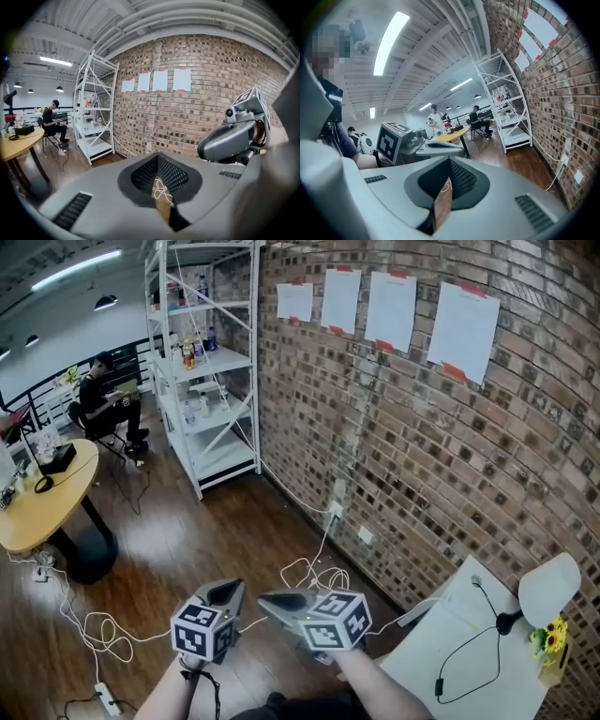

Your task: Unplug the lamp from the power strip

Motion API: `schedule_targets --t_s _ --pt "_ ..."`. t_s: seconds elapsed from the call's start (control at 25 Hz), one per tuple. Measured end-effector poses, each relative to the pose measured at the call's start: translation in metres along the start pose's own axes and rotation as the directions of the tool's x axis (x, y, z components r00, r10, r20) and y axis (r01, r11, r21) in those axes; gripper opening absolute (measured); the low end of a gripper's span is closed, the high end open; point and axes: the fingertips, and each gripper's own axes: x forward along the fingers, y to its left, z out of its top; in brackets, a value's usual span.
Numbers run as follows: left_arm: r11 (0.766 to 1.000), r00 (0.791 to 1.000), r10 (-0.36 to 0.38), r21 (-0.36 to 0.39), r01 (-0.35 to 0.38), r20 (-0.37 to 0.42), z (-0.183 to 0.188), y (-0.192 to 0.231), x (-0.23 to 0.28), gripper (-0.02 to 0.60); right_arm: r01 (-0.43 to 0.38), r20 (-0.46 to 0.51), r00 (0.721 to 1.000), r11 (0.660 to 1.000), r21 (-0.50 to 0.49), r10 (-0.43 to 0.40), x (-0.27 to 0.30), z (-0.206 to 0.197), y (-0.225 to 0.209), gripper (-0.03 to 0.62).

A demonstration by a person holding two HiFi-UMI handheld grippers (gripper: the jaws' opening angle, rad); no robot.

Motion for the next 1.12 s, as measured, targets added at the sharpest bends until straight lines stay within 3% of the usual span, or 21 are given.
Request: schedule_targets --t_s 0.16,0.44,0.96,1.12 --pt "1.000 1.000 0.006 -0.030 -0.006 -0.006 -0.007 0.010 -0.003 0.025 -0.076 0.016 0.997 0.995 0.063 0.075 0.009 0.003 0.011 -0.017" --pt "1.000 1.000 0.005 -0.027 -0.006 -0.017 -0.009 0.016 0.000 0.025 -0.057 0.014 0.998 0.993 0.105 0.055 0.013 -0.003 -0.001 -0.017" --pt "0.989 0.996 0.091 -0.114 -0.091 -0.007 -0.023 0.058 -0.021 0.025 -0.120 -0.016 0.993 0.990 0.074 0.121 0.050 0.005 0.009 -0.017" --pt "0.989 0.995 0.103 -0.107 -0.103 -0.014 -0.023 0.064 -0.019 0.025 -0.137 -0.013 0.990 0.988 0.073 0.138 0.055 0.005 0.008 -0.017"
